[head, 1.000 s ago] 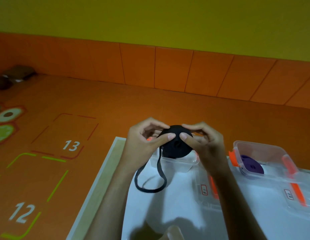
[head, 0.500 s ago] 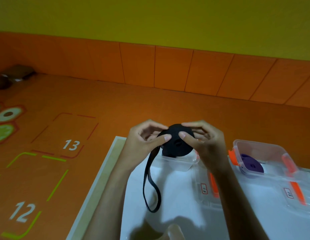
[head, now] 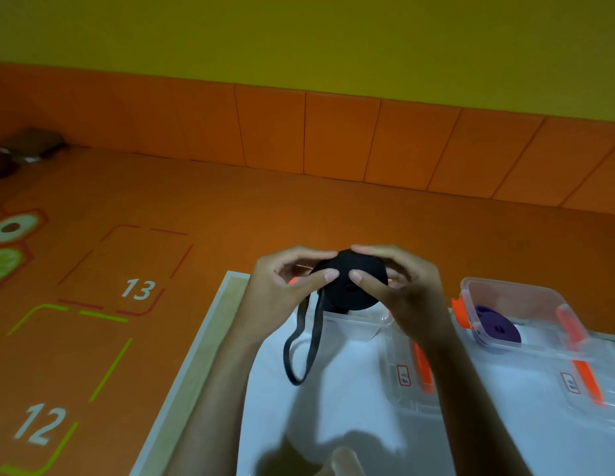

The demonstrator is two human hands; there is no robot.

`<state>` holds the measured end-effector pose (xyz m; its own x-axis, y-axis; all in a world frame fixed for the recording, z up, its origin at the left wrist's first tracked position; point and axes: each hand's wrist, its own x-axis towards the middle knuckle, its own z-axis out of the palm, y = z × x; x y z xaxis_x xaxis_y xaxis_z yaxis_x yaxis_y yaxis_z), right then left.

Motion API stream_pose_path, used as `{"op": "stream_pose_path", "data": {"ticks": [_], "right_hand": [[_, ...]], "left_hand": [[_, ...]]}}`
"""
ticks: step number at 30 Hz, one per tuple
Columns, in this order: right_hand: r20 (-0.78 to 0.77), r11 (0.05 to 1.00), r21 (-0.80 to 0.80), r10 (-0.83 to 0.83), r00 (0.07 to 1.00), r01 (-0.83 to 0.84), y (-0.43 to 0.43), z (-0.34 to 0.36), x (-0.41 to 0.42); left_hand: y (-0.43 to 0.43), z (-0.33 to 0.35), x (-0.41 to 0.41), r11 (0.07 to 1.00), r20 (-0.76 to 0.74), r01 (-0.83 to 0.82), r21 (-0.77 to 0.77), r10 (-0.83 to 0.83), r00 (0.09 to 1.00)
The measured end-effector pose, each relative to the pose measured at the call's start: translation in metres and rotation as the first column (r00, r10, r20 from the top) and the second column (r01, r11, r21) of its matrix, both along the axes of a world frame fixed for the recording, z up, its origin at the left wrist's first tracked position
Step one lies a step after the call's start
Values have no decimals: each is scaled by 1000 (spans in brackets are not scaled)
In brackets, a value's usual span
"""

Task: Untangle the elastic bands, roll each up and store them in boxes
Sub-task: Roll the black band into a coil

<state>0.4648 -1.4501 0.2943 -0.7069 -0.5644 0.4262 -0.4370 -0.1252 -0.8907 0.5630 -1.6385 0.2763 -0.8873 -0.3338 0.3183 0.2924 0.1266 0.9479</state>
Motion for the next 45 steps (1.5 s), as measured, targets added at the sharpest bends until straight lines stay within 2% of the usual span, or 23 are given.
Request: {"op": "stream_pose_path", "data": {"ticks": [3,8,12,18,21,26,29,34,41,45], "right_hand": [[37,998,-55,-28,999,30,1,0,0],[119,998,-57,-29,993,36,-2,-1,-2],[126,999,-30,-17,992,21,0,-1,-6],[-37,999,-1,-46,998,46,5,5,-7],[50,999,-27,-44,998,45,5,1,-7],[191,998,13,59,980,-63,-2,-4,-8],[150,1000,12,21,988,-23,-7,-6,-6],[58,998,-61,-2,998,6,-7,-9,-5],[139,1000,-14,9,990,-8,-7,-13,-7],[136,998,-52,-29,990,36,-5,-14,-7]], "left_hand": [[-4,-3,2,992,57,121,16,-122,991],[-2,-1,-2,1000,-33,-10,-11,9,999],[0,1,-4,998,-35,-68,-20,67,997],[-6,2,-3,999,18,34,-5,-33,999],[-9,3,0,996,24,88,-18,-87,996],[-5,0,0,1000,-18,9,-19,-9,1000],[1,-1,-1,999,-47,-52,-12,52,998],[-11,-3,2,999,2,21,-42,-20,1000],[-6,-4,-1,1000,-56,-3,-4,3,998],[-9,-10,-1,995,17,92,42,-92,996]]}}
